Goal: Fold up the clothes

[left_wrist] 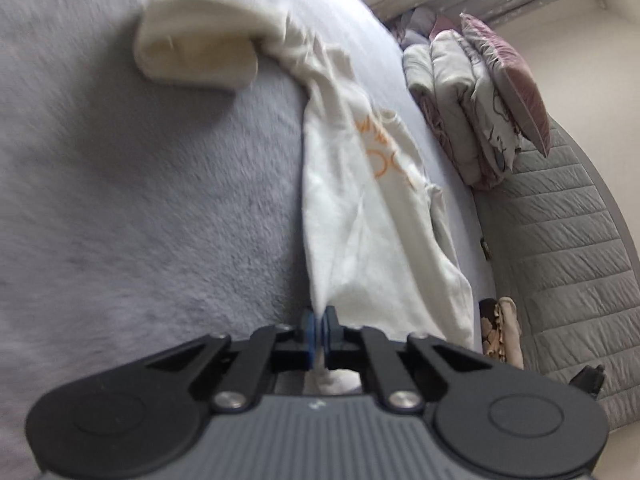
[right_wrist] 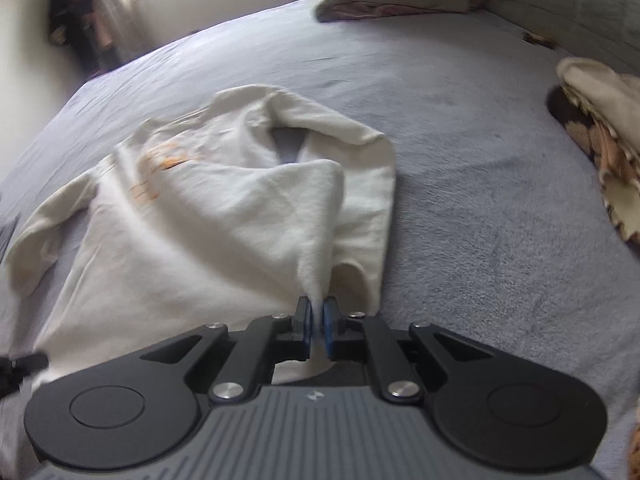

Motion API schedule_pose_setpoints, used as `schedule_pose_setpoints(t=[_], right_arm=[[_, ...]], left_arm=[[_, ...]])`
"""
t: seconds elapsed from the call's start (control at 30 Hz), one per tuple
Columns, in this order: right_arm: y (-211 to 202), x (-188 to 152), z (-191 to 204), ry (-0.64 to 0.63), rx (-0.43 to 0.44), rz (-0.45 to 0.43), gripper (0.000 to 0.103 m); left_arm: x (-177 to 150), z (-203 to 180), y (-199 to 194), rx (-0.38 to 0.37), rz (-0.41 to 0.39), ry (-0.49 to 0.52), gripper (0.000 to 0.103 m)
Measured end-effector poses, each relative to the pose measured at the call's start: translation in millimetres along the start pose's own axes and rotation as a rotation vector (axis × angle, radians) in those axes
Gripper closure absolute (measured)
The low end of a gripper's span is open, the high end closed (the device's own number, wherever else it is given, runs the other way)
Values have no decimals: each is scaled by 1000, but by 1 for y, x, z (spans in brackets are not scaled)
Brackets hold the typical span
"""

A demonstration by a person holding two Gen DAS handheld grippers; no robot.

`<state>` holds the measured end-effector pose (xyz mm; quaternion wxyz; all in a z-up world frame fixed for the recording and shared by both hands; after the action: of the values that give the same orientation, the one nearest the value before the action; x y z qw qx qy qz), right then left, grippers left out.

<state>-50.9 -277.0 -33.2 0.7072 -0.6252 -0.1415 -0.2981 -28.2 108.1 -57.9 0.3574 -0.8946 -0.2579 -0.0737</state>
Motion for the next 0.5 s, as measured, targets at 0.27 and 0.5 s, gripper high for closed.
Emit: schedule_pose_setpoints(t=[0.27, 0.5], right_arm=[[-25, -6, 29, -59, 103, 74, 99], [-26, -11, 21, 0, 84, 49, 94]], left_arm=[[1, 18, -50, 96, -65, 12, 100], [5, 35, -47, 173, -39, 16, 99]])
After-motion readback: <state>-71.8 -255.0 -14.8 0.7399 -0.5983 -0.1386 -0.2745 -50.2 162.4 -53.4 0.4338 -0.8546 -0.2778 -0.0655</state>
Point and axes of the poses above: each gripper's, at about its wrist camera, not at the fingertips, and y roughly the way its jaws point, z to its left, x to its top, the point moved 1 cm from there along y, roughly the way its jaws point, and after that the axes turned 2 degrees about z, right-handed, at the moved point
